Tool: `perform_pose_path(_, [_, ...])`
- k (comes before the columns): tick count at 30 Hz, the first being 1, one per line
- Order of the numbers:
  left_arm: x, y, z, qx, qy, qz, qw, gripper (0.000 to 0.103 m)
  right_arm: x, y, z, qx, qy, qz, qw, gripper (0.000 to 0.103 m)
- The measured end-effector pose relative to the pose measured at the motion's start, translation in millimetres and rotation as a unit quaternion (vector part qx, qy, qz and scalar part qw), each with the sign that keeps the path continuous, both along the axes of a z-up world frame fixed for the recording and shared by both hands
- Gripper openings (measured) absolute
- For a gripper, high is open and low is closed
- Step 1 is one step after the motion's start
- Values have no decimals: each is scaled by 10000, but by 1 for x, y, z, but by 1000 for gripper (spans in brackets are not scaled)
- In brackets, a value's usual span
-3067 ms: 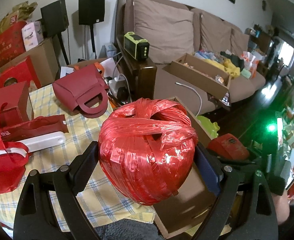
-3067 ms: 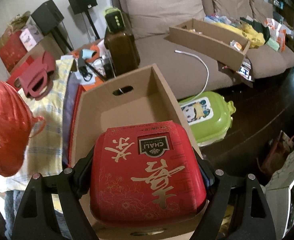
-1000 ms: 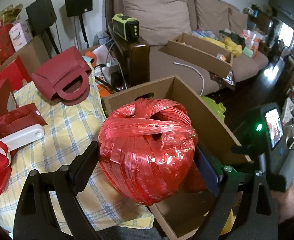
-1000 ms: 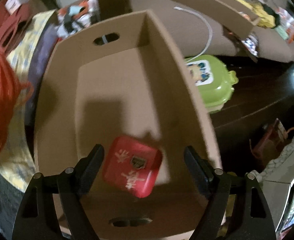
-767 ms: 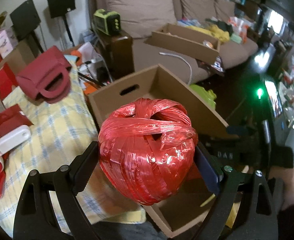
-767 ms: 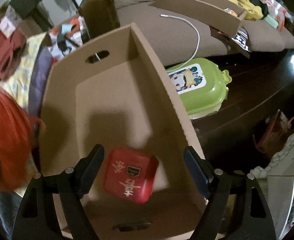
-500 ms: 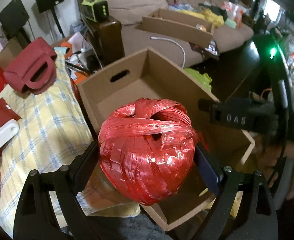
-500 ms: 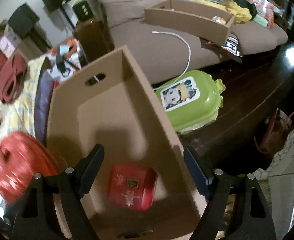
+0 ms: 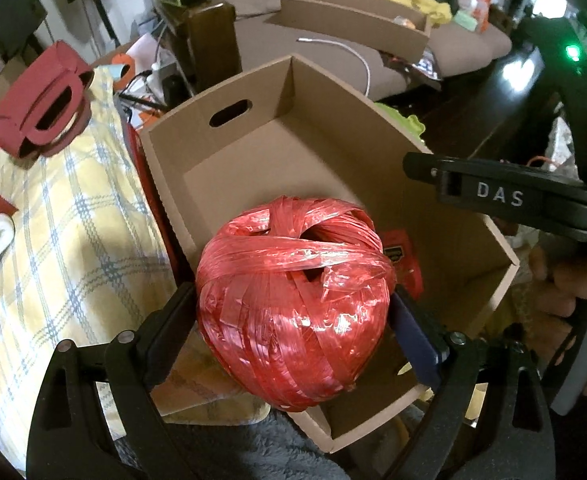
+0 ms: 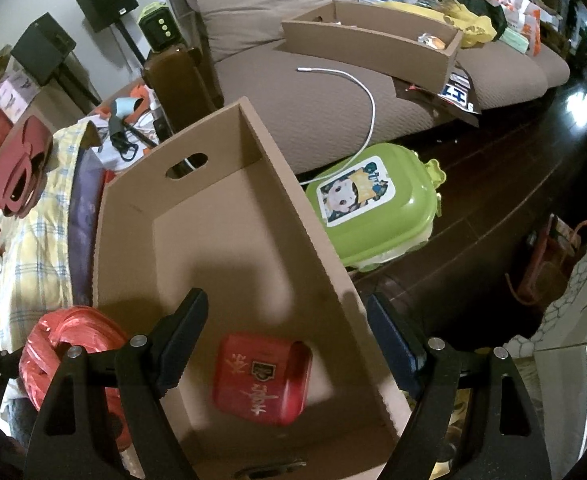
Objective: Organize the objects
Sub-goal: 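Lower the red twine ball into the cardboard box with the left gripper, then withdraw both open grippers from the cardboard box toward the table of red bags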
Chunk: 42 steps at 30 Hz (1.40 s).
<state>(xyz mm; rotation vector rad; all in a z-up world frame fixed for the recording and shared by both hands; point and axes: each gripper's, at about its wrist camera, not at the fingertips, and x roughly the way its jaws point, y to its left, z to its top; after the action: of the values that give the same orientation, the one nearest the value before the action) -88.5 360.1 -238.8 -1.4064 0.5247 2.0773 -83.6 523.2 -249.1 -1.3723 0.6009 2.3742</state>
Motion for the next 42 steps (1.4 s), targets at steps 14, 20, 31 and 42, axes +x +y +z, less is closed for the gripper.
perform_pose_path(14, [1, 1, 9, 203, 30, -67, 9998, 100, 0, 0, 1, -6, 6, 12, 10000, 83])
perform_pose_path(20, [-8, -11, 17, 388, 9, 173, 9991, 100, 0, 0, 1, 1, 16, 8, 10000, 83])
perform_pose_path(31, [-22, -51, 55, 943, 225, 673, 9930, 100, 0, -1, 2, -7, 41, 47, 10000, 83])
perform_pose_path(42, [-44, -117, 108, 1435, 858, 1352, 9766, 100, 1, -14, 34, 158, 343, 181, 9991, 83])
